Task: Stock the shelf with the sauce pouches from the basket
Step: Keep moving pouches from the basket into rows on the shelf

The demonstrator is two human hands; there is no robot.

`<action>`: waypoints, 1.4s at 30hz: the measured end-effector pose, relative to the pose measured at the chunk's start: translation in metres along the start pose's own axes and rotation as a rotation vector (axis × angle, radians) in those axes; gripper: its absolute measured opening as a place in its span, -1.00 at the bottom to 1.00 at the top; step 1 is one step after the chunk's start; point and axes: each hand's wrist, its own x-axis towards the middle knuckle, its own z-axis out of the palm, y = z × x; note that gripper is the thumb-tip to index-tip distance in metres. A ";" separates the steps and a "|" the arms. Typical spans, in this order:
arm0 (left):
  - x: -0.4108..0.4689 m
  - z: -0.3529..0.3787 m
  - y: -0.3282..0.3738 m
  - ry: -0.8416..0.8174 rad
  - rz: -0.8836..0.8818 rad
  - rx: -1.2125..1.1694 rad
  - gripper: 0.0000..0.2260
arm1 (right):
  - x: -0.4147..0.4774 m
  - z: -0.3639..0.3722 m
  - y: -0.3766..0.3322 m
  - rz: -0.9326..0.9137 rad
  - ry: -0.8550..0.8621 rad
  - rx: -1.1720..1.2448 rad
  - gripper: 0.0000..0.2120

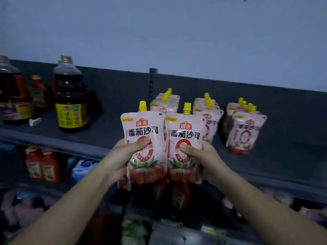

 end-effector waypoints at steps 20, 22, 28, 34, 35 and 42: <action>0.097 0.368 -0.144 -0.313 -0.050 0.122 -0.83 | -0.129 -0.370 -0.067 0.000 0.448 -0.082 -0.37; 0.113 0.380 -0.149 -0.324 -0.071 0.146 -0.85 | -0.123 -0.385 -0.067 0.017 0.476 -0.077 -0.53; 0.179 0.403 -0.165 -0.292 -0.098 0.151 -0.79 | -0.085 -0.429 -0.065 0.034 0.503 -0.074 -0.72; 0.240 0.417 -0.183 -0.216 -0.116 0.138 -0.80 | -0.031 -0.476 -0.062 0.058 0.531 -0.086 -0.71; 0.248 0.419 -0.186 -0.206 -0.124 0.134 -0.79 | -0.024 -0.483 -0.061 0.065 0.533 -0.088 -0.69; 0.283 0.434 -0.205 -0.147 -0.138 0.121 -0.74 | 0.008 -0.524 -0.052 0.077 0.530 -0.025 -0.59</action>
